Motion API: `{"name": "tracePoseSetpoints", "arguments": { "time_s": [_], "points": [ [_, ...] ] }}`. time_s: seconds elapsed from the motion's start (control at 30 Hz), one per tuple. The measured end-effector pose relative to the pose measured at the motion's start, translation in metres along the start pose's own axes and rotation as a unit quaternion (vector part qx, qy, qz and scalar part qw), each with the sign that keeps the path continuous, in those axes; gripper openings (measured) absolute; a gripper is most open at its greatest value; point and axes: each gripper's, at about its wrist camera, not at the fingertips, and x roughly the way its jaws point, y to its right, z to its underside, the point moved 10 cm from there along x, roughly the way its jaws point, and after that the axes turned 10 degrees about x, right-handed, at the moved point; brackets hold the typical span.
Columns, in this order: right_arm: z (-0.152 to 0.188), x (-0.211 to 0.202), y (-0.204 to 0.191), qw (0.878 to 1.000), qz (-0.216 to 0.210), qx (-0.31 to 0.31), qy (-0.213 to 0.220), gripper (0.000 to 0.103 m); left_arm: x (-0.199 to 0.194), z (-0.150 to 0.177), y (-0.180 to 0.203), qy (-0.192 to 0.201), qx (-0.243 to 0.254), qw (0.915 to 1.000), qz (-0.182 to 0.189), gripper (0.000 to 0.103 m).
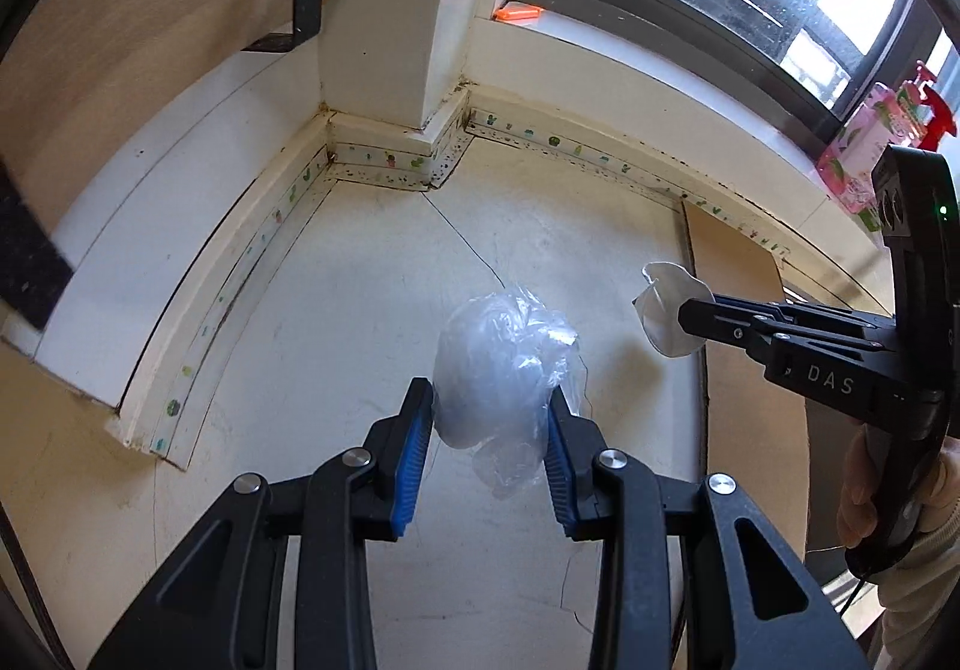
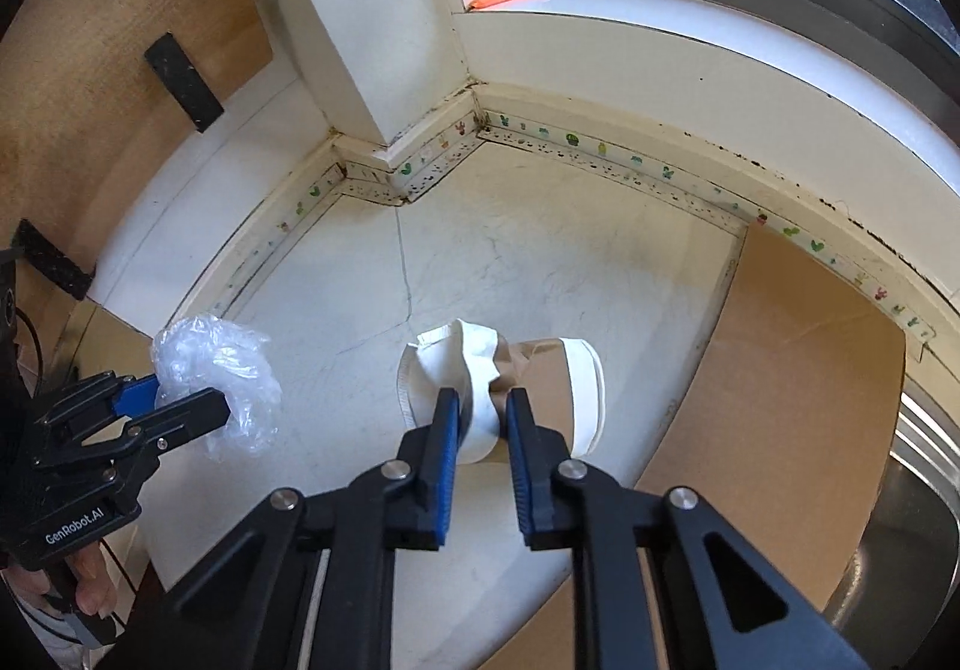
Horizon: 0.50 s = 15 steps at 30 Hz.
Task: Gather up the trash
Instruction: 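Grasp the clear plastic bag with the left gripper while the right gripper grasps the paper cup, then carry the plastic bag and paper cup down to the bin and release both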
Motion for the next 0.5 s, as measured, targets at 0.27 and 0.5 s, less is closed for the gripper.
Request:
{"name": "tracePoseSetpoints", "arguments": {
  "time_s": [0.27,0.5],
  "points": [
    [0.056,-0.068,-0.046,0.998,-0.036,0.034,0.033,0.016,-0.073,0.057,0.009,0.015,0.031,0.9990,0.029,0.033],
    [0.135,-0.139,-0.108,0.994,-0.048,0.062,0.081,0.016,-0.143,0.125,0.017,0.025,0.079,0.9946,0.063,0.033]
  ]
}}
